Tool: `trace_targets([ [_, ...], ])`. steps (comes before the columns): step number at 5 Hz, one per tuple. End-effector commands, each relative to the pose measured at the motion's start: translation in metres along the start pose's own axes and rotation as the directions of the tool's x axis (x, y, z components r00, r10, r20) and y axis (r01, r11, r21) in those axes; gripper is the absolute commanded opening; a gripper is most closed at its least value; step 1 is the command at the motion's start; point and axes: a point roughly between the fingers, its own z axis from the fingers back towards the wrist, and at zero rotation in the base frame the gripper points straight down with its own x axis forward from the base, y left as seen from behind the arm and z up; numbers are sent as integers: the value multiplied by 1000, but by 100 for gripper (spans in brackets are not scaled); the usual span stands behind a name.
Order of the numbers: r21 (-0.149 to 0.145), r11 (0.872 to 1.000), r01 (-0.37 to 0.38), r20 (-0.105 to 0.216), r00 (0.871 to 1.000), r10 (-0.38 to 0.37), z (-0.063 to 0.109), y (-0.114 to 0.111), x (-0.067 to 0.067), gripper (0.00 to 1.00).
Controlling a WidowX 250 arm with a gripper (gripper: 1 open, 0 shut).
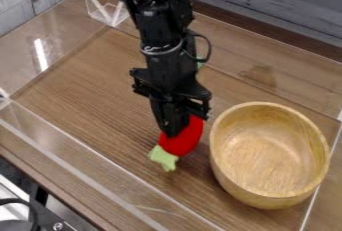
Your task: Move the red object to the right side of the table
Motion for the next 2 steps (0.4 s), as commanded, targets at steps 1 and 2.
trace_targets([
  [1,-5,1000,8,57,998,-7,17,-3,13,0],
  [2,2,1000,6,51,999,-6,11,3,12,0],
])
